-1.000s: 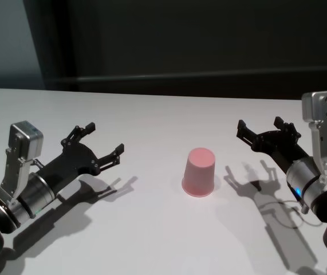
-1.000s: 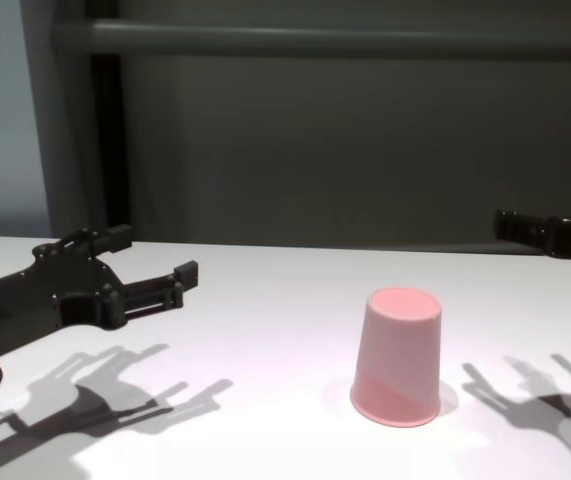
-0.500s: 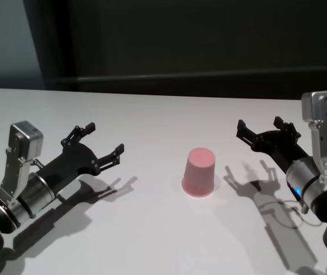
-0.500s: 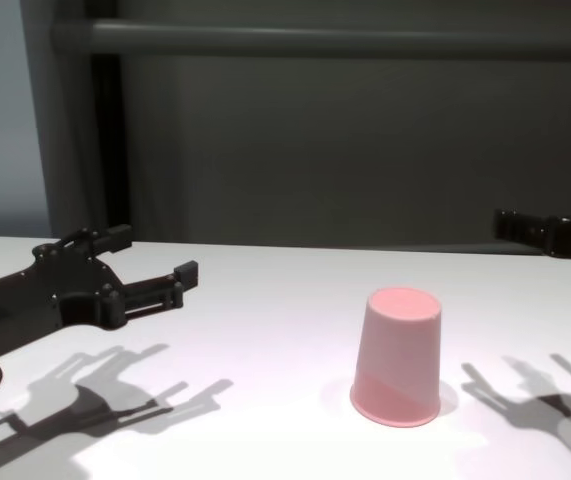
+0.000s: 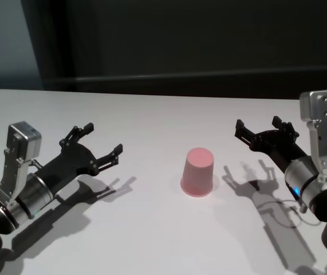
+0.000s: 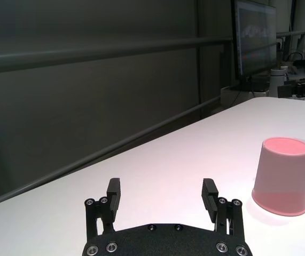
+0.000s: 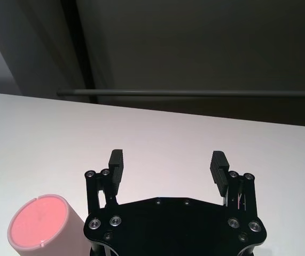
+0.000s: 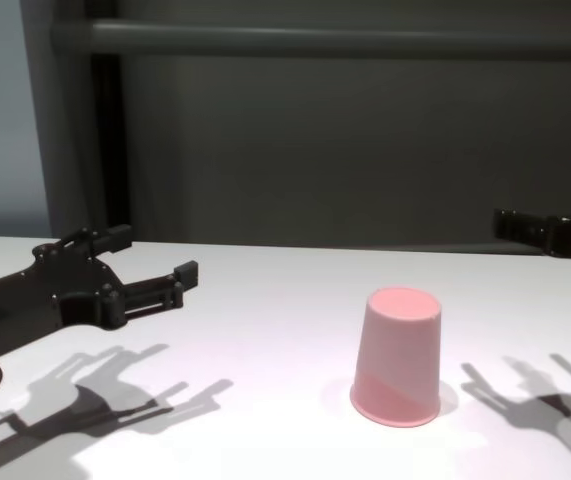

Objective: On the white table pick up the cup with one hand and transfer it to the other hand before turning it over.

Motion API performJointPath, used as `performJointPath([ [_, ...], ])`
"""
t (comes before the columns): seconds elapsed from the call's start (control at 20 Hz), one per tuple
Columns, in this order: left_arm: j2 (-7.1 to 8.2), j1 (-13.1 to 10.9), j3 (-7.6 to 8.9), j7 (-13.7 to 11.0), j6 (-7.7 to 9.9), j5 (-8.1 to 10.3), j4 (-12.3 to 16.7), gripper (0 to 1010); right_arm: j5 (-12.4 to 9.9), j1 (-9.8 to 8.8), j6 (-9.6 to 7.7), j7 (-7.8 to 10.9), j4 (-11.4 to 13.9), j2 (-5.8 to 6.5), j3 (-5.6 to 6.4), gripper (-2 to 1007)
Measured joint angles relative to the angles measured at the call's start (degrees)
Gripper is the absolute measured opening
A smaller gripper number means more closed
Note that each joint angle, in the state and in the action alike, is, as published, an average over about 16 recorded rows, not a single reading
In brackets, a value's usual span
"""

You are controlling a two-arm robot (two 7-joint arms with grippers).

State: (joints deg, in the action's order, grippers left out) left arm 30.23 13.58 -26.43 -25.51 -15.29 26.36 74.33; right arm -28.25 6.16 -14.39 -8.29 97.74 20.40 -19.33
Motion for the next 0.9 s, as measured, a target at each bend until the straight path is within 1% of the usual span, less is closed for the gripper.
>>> performJointPath([
  [0.9, 0.00, 0.00, 0.00, 0.00, 0.00, 0.00, 0.00, 1003, 0.00, 0.01, 0.00, 0.00, 0.00, 0.00, 0.00, 1001],
])
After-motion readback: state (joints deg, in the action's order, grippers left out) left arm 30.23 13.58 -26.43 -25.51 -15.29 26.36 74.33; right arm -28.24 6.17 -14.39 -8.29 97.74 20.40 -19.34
